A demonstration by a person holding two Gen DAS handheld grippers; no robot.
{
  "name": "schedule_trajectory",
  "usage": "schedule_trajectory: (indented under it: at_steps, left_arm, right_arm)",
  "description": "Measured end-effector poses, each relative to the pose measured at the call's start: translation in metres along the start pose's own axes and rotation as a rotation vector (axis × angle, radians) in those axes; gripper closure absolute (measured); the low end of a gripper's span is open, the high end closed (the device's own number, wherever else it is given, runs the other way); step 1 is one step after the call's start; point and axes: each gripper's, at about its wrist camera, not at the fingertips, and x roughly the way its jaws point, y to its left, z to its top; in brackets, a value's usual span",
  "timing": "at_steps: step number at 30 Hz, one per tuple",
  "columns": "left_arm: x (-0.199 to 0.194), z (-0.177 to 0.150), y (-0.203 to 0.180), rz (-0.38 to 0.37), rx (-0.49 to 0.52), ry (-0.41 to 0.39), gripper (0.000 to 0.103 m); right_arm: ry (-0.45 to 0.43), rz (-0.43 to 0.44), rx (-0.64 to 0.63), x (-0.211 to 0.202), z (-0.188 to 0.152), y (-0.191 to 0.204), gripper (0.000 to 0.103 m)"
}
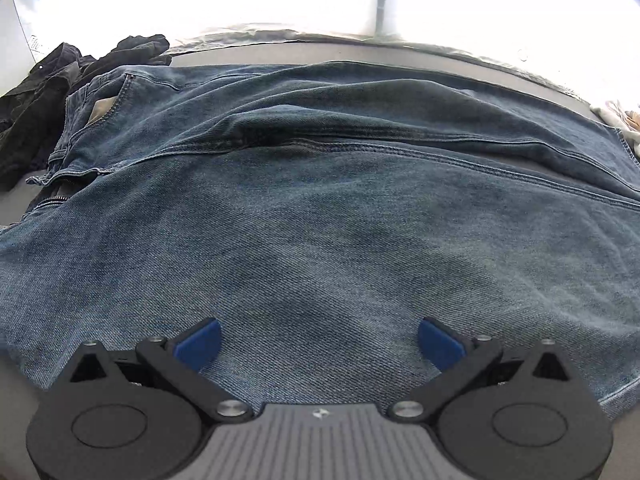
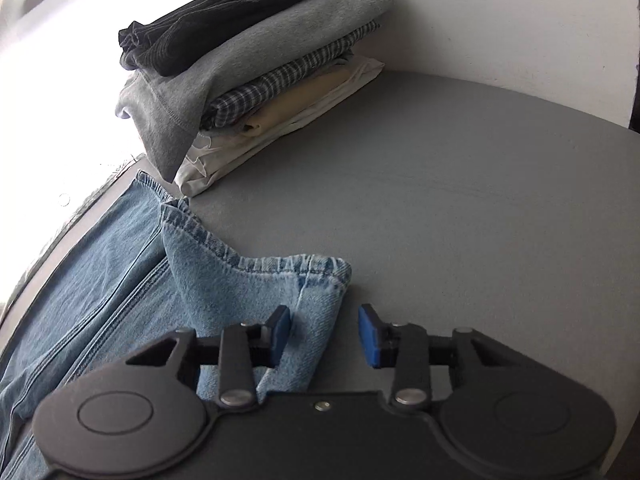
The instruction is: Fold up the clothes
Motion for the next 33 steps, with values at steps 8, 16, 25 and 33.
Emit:
schedule_trajectory:
  at_steps: [8,16,25,33]
  left_arm:
    - [-0.002,-0.003,-0.002,0.021,-0.029,-0.006,0.0]
    - [0.0,-0.001,0.0,0.022,-0.035,-0.002,0.0]
    - [-0.023,-0.012,0.041,-0.013,-0.172,0.003,0.0]
    - [-0.043,-0.035,0.171,0.09,-0.658,-0.009,0.0]
  right_arm:
    - [-0.187,-0.043,0.066,-0.072,-0.003,-0.006,0.1]
    - [-0.051,-0.14,-0.023,-0.04,-0.033,-0.035,0.094]
    - [-0.118,-0.148,-0.217,-0.04,-0.054,-0.013,0.066]
    - [-0.179,-0.175,-0.203,-0.04,-0.063,-0.008,0.062]
